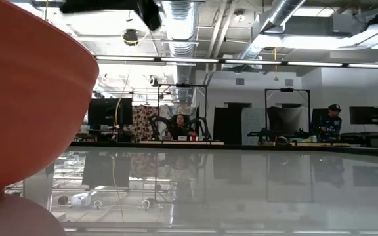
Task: Nest bowls inside each other by size order
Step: Stack the orange bowl onto the pink bowl
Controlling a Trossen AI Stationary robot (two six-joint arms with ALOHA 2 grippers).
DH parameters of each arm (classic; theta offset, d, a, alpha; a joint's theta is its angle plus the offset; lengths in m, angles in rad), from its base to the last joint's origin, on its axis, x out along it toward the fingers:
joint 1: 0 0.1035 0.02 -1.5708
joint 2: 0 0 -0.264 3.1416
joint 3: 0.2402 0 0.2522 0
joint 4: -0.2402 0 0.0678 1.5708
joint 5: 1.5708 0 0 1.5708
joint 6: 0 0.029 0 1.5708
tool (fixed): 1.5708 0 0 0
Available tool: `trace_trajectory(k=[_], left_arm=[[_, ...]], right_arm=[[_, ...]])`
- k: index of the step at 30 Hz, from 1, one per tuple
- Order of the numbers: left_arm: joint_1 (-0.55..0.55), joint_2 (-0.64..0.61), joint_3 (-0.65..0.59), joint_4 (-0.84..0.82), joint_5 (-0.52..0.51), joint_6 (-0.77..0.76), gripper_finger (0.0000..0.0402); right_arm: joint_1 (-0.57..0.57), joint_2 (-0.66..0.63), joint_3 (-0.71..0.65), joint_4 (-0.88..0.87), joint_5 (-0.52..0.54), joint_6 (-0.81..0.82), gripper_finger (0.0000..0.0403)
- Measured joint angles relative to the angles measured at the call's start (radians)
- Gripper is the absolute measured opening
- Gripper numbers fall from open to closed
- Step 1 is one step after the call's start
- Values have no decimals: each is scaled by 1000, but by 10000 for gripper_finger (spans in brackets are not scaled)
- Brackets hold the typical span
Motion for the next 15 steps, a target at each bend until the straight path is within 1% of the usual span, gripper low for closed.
trace_trajectory(k=[2,6,8,11,13,15], left_arm=[[-5,0,0,0,5,49,15],[-6,0,-1,3,21,74,47],[-6,0,-1,11,23,70,66],[-6,0,-1,24,23,45,95],[-6,0,-1,27,23,12,112],[-3,0,-1,26,25,-1,127]], right_arm=[[6,44,44,-12,0,28,104],[20,112,142,-103,-1,68,104],[24,145,191,-162,-10,72,104],[31,183,234,-238,-51,73,104],[31,193,241,-233,-81,74,104],[32,193,241,-248,-83,74,104]])
